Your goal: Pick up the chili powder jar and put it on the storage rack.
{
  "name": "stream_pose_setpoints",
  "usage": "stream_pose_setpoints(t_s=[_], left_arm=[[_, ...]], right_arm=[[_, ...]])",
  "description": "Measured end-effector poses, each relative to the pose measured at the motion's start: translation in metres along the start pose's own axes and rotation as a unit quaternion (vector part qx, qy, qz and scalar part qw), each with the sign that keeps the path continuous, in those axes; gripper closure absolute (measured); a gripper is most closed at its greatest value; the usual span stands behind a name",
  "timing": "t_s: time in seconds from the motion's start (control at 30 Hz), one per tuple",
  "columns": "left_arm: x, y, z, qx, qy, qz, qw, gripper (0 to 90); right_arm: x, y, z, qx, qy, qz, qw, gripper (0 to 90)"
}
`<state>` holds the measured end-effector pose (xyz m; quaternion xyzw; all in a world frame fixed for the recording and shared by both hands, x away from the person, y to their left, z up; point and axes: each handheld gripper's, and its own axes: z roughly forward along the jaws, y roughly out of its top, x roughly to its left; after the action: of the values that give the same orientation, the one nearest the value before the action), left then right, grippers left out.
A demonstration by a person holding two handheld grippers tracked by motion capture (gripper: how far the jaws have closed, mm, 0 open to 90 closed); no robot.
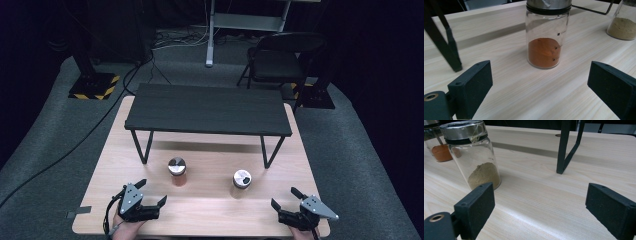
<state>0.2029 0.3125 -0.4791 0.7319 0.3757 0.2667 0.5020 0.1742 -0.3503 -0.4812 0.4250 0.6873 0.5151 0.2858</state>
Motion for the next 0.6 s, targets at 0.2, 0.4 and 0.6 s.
stream_pose_setpoints(t_s=[0.2, 0.4, 0.6], left_arm=[[-0.007, 0.011, 0.018, 0.013, 0.001, 0.002, 0.9999, 6.3], [-0.014, 0.018, 0.035, 0.014, 0.009, 0.013, 0.9998, 7.3], [-0.012, 0.020, 0.045, 0.008, 0.008, -0.007, 0.9999, 8.4]], right_arm=[[0.001, 0.000, 0.000, 0.001, 0.000, -0.003, 1.0000, 7.5], [0.000, 0.001, 0.000, 0.002, 0.001, -0.003, 1.0000, 7.5], [0.000, 0.001, 0.001, 0.003, 0.003, -0.004, 1.0000, 7.5]])
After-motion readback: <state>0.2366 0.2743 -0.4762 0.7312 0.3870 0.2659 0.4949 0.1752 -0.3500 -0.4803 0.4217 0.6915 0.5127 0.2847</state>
